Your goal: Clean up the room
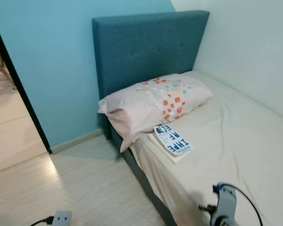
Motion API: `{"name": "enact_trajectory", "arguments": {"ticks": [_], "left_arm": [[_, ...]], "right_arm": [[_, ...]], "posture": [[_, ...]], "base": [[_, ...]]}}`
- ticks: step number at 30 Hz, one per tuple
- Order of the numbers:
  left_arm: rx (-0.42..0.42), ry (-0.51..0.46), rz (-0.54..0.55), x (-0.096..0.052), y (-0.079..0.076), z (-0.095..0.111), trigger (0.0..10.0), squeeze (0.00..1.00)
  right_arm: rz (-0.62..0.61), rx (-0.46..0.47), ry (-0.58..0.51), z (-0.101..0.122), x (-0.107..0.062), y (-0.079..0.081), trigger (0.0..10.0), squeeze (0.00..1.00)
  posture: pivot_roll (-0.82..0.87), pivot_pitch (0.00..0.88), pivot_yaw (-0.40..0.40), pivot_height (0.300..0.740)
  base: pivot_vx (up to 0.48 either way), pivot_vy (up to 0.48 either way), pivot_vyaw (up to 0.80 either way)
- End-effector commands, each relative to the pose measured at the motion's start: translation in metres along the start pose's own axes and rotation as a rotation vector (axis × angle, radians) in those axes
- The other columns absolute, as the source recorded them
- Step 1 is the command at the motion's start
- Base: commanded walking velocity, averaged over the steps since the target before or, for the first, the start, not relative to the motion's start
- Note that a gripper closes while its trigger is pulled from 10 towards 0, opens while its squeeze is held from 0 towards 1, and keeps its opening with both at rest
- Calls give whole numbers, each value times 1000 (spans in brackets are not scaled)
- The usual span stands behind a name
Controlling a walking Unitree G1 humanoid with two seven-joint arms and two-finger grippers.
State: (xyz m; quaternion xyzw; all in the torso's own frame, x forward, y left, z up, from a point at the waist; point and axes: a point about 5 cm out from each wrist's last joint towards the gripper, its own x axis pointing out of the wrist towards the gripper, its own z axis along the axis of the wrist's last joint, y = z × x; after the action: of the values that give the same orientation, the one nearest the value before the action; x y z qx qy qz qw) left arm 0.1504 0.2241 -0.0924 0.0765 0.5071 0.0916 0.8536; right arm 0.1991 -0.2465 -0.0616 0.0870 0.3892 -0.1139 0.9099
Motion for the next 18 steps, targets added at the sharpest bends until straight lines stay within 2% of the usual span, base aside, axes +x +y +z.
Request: {"name": "enact_trajectory", "arguments": {"ticks": [1,2,4,5,6,7,8,11,14,18], "left_arm": [[31,7,-7,0,3,-4,10000,0],[31,7,-7,0,3,-4,10000,0],[40,1,-21,0,3,-2,10000,0],[40,1,-21,0,3,-2,10000,0],[46,-7,-29,0,2,1,10000,0],[46,-7,-29,0,2,1,10000,0],[54,-17,-37,1,0,6,10000,0],[67,-34,-51,2,-5,15,10000,0],[75,-38,-57,2,-7,17,10000,0],[97,-30,-73,2,-11,18,10000,0]], "right_arm": [[-18,-7,56,-14,-3,-4,10000,0],[-18,-7,56,-14,-3,-4,10000,0],[-52,-12,188,-51,-14,-10,10000,0],[-52,-12,188,-51,-14,-10,10000,0],[-64,-25,252,-67,-20,-13,10000,0],[-64,-25,252,-67,-20,-13,10000,0],[-72,-34,299,-79,-24,-15,10000,0],[-83,-42,337,-87,-29,-19,10000,0],[-90,-42,342,-88,-30,-21,10000,0],[-127,-66,335,-84,-31,-32,10000,0]], "posture": [[14,0,-79,715],[14,0,-79,715],[20,0,-81,725],[20,0,-81,725],[24,0,-83,730],[24,0,-83,730],[27,0,-85,735],[23,0,-81,740],[23,0,-81,740],[22,0,-78,740]], "base": [[0,0,0],[0,0,0],[0,0,0],[0,0,0],[0,0,0],[0,0,0],[0,0,0],[0,0,0],[0,0,0],[0,0,0]]}}
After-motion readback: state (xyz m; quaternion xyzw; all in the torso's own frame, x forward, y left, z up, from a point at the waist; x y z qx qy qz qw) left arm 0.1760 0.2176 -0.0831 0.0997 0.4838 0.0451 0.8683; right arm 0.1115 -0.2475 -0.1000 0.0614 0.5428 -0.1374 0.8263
